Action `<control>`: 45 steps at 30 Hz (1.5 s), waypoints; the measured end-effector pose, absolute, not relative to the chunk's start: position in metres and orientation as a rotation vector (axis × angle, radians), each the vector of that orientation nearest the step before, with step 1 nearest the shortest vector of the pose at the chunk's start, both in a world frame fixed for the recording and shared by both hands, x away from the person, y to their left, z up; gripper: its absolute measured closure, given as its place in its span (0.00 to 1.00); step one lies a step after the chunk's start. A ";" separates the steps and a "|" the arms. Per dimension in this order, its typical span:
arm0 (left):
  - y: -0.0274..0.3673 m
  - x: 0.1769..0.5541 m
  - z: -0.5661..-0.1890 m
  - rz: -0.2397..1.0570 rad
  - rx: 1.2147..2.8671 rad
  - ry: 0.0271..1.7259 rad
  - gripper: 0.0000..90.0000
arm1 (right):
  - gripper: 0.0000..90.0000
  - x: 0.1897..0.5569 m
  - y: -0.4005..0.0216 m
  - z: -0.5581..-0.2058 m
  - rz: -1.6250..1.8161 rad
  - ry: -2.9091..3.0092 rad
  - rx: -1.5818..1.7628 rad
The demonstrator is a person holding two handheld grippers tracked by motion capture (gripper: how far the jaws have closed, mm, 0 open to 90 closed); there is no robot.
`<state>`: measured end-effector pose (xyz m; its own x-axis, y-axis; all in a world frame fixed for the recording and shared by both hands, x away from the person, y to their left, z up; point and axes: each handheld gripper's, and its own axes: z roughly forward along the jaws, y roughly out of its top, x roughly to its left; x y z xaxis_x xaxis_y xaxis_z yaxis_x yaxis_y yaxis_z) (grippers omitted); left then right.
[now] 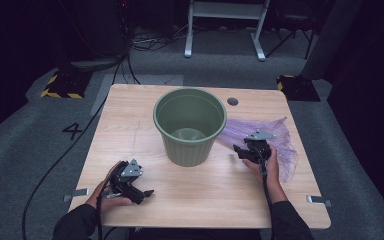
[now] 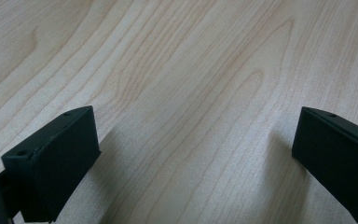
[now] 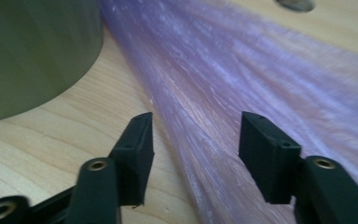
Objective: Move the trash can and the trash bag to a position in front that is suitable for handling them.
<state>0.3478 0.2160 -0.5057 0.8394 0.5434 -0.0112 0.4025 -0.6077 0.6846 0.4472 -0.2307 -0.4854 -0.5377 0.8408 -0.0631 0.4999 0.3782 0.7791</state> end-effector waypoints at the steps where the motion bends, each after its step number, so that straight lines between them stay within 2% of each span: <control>1: 0.216 0.348 -0.506 0.257 2.303 0.685 0.00 | 0.55 0.448 -0.231 -0.489 0.999 2.200 1.156; 4: 0.216 0.348 -0.506 0.257 2.303 0.686 0.00 | 0.62 0.450 -0.230 -0.495 0.968 2.246 1.141; 8: 0.216 0.348 -0.506 0.259 2.301 0.689 0.00 | 0.84 0.446 -0.234 -0.496 0.932 2.286 1.074; 12: 0.215 0.348 -0.506 0.262 2.299 0.690 0.00 | 0.92 0.443 -0.241 -0.496 0.952 2.307 1.077; 17: 0.215 0.348 -0.506 0.262 2.299 0.691 0.00 | 0.96 0.429 -0.255 -0.492 0.902 2.322 1.026; 23: 0.215 0.348 -0.506 0.261 2.300 0.691 0.00 | 0.95 0.415 -0.268 -0.488 0.862 2.347 1.009; 28: 0.215 0.348 -0.506 0.262 2.299 0.691 0.00 | 0.86 0.404 -0.286 -0.480 0.822 2.294 1.042; 30: 0.215 0.348 -0.506 0.261 2.300 0.691 0.00 | 0.70 0.401 -0.290 -0.475 0.829 2.255 1.064; 31: 0.215 0.348 -0.506 0.262 2.300 0.691 0.00 | 0.66 0.401 -0.290 -0.473 0.835 2.239 1.072; 33: 0.215 0.348 -0.506 0.261 2.300 0.691 0.00 | 0.51 0.400 -0.287 -0.468 0.878 2.206 1.079; 35: 0.215 0.348 -0.506 0.261 2.300 0.690 0.00 | 0.46 0.401 -0.279 -0.464 0.887 2.177 1.072; 36: 0.215 0.348 -0.506 0.261 2.300 0.690 0.00 | 0.39 0.402 -0.274 -0.461 0.919 2.153 1.064; 43: 0.215 0.348 -0.506 0.260 2.301 0.690 0.00 | 0.26 0.428 -0.236 -0.472 0.906 2.190 1.137; 45: 0.215 0.348 -0.506 0.260 2.301 0.689 0.00 | 0.28 0.438 -0.231 -0.481 0.839 2.187 1.181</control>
